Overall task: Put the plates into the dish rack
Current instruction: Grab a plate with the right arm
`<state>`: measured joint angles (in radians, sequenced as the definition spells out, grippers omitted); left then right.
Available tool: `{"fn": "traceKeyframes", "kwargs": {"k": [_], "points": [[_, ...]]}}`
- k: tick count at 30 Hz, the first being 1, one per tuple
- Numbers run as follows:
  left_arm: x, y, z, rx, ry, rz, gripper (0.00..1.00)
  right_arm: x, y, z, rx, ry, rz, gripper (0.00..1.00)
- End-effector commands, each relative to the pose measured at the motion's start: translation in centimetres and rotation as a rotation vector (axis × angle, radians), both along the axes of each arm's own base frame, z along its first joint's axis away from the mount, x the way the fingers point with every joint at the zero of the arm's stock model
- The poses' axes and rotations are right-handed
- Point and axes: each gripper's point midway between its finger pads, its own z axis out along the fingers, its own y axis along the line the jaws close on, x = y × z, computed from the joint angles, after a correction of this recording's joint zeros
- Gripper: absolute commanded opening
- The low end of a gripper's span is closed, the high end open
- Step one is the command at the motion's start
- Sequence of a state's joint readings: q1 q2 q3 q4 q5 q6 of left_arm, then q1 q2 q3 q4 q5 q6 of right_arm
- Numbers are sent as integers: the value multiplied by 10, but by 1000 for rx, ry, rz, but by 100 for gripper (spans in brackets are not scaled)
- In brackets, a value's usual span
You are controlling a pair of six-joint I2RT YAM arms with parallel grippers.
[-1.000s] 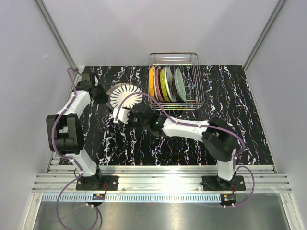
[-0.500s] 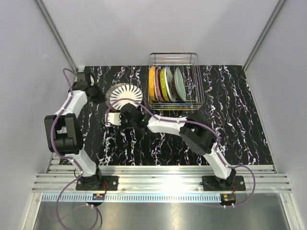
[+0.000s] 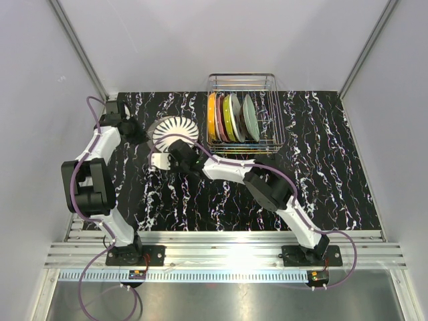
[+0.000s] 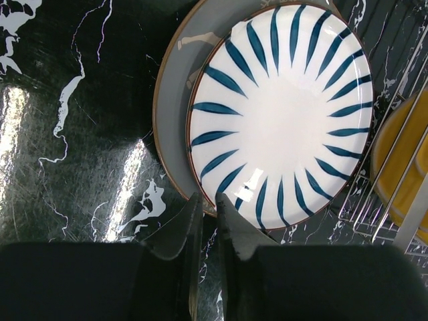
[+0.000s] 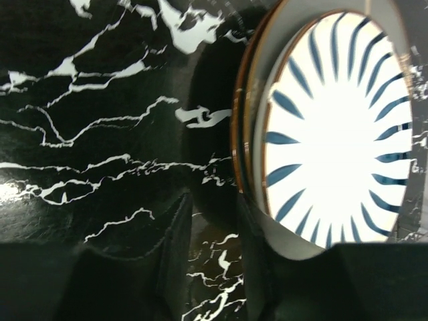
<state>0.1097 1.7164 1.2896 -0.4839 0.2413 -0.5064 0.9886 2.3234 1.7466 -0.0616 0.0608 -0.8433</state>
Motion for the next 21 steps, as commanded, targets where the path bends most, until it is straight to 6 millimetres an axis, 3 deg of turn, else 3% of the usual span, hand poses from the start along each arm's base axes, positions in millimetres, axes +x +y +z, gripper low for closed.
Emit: {"fn": "traceKeyframes", "kwargs": {"k": [1, 5, 11, 14, 15, 17, 21], "points": [[11, -1, 32, -18, -99, -10, 15, 4, 4, 1, -9, -12, 10, 39], [12, -2, 33, -23, -102, -12, 14, 1, 0, 0, -14, -5, 10, 23], [11, -1, 33, -24, -102, -11, 13, -9, -1, 32, 46, 2, 20, 13], [12, -1, 33, -23, -102, -10, 13, -20, -1, 58, 102, 25, 48, 15], [11, -1, 32, -25, -99, -11, 13, -23, 0, 77, 139, 24, 56, 18], [11, -1, 31, -24, -98, -9, 14, -32, 1, 88, 174, 48, 82, 18], [11, 0, 33, -24, -102, -6, 19, -38, 4, 108, 211, 61, 105, 32]]}}
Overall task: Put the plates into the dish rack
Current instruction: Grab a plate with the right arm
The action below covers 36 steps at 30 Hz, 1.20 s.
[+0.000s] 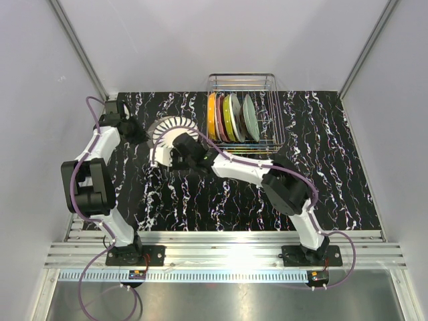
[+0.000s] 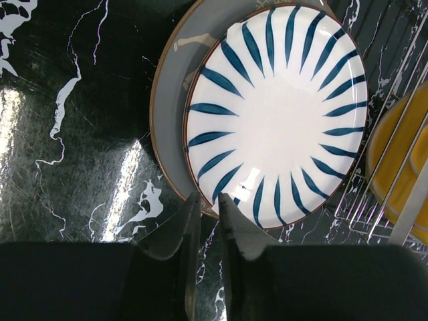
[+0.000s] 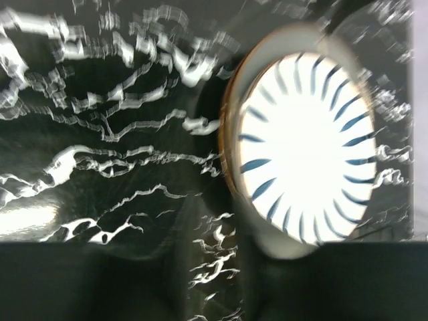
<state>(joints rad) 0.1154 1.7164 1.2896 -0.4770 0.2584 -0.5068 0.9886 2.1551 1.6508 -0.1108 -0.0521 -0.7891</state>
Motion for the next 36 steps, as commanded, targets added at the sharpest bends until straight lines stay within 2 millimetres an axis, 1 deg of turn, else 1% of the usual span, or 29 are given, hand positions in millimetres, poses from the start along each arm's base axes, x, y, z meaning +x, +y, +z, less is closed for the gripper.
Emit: {"fn": "traceKeyframes", "kwargs": {"k": [1, 2, 3, 4, 5, 6, 7, 8, 9, 11, 12, 13, 14, 16, 17, 18, 20, 21, 28, 31, 32, 34, 36], "points": [[9, 1, 31, -7, -92, -1, 23, -5, 11, 61, 127, -15, 33, 40], [9, 1, 32, -6, -94, 0, 23, -1, 14, 66, 133, -22, 29, 44], [9, 2, 31, -4, -89, 3, 24, 0, 13, 53, 104, -3, 25, 47], [9, 3, 32, -1, -92, 5, 25, 2, 13, 48, 90, 10, 18, 55], [9, 3, 32, 0, -91, 4, 27, 7, 15, 53, 98, 10, 11, 59], [8, 3, 32, 1, -90, 7, 28, 7, 15, 36, 64, 42, 6, 61], [8, 5, 32, 1, -90, 12, 28, 10, 17, 35, 64, 42, 3, 67], [8, 7, 32, 1, -92, 15, 28, 10, 18, 30, 52, 45, 7, 70], [8, 6, 33, 1, -92, 13, 28, 11, 17, 19, 30, 52, 10, 73], [8, 8, 32, -2, -90, 17, 29, 13, 19, 14, 21, 54, 12, 76], [8, 8, 33, -3, -92, 17, 29, 14, 17, 4, 0, 70, 10, 76], [8, 8, 32, -6, -91, 16, 28, 16, 19, 6, 6, 71, 13, 76], [8, 8, 32, -9, -91, 17, 29, 18, 17, -2, -5, 87, 11, 77], [8, 8, 32, -10, -89, 16, 29, 23, 16, -7, -9, 97, 11, 77], [8, 9, 31, -12, -89, 18, 29, 25, 17, -5, -6, 96, 9, 77], [8, 8, 31, -15, -89, 17, 29, 28, 15, -14, -21, 108, 5, 77], [8, 8, 32, -19, -92, 13, 28, 32, 14, -16, -24, 109, 5, 77], [8, 8, 33, -19, -93, 15, 28, 32, 13, -21, -35, 110, 7, 77], [8, 8, 34, -24, -97, 11, 27, 28, 11, -36, -49, 144, 16, 75], [8, 7, 34, -27, -97, 11, 27, 26, 11, -40, -52, 155, 16, 73], [8, 7, 34, -28, -99, 10, 27, 27, 10, -42, -54, 158, 13, 71], [8, 7, 35, -30, -102, 11, 27, 26, 9, -44, -59, 162, 13, 70], [9, 7, 35, -31, -102, 8, 27, 26, 9, -43, -57, 163, 15, 65]]}}
